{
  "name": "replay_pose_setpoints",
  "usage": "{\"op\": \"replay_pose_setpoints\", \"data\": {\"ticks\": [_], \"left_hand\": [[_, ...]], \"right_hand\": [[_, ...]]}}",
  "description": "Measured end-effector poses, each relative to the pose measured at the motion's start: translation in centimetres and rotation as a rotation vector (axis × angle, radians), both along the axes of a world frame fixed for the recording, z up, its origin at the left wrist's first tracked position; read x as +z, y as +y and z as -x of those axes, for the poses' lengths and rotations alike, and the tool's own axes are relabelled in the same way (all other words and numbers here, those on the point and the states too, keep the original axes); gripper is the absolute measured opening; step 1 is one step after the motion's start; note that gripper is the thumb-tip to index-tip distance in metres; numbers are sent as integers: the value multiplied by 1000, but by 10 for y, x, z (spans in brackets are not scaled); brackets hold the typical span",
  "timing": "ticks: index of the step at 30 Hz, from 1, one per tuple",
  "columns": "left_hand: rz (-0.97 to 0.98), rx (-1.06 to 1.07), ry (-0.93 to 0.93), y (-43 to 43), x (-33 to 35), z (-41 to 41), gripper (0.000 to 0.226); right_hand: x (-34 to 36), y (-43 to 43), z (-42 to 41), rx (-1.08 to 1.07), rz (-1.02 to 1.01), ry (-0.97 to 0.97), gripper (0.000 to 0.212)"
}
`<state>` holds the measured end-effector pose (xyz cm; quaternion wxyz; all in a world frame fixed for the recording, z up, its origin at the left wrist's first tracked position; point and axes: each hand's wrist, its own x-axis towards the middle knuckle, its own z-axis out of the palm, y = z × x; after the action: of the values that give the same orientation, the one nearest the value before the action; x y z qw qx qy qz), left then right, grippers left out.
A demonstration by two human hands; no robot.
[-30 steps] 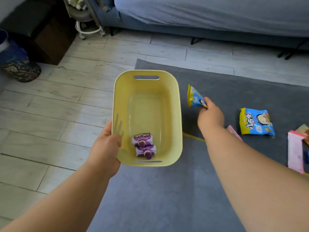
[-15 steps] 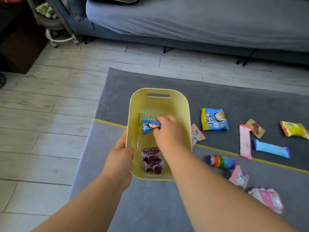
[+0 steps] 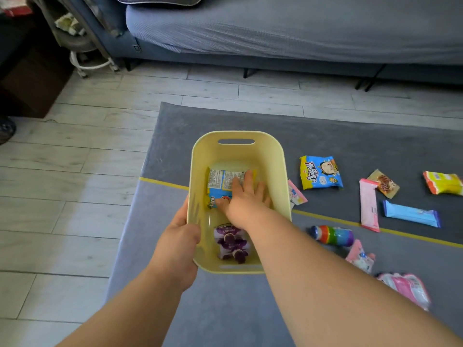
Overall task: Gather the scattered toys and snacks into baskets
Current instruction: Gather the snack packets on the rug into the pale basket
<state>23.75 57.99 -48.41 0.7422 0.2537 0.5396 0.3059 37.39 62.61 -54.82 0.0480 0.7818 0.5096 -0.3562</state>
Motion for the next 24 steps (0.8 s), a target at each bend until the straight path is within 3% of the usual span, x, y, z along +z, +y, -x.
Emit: {"op": "replay_pose_setpoints", "data": {"ticks": [2,4,7,9,10,12,14,16,21,24], "left_hand": [[-11,15,1,2,2,-2,77],[-7,46,5,4,1,-3,76],[11,89,15,8,-4,-2,78],[16,100,31,11,-8,-1,79],[18,103,42,12,-11,0,80],[15,105,63,14,-15,1,81],[9,98,75,16,-20,3,81],[9,86,91,18,-23,5,80],[8,70,106,18,-31,5,79],[18,85,96,16,-29,-1,77]], "right_hand": [[20,6,-5,31,-168,-28,59],[47,15,-15,-11,-471,57,44],[79,26,-45,-253,-903,122,30],[71,29,-76,-450,-1004,75,26],[59,27,-91,-502,-950,50,28],[17,17,-113,-510,-653,-10,40],[-30,0,-120,-430,-307,-63,53],[-69,-13,-116,-309,-123,-100,53],[-93,-32,-108,-168,-126,-143,33],[-72,-30,-113,-336,-296,-111,29]]}}
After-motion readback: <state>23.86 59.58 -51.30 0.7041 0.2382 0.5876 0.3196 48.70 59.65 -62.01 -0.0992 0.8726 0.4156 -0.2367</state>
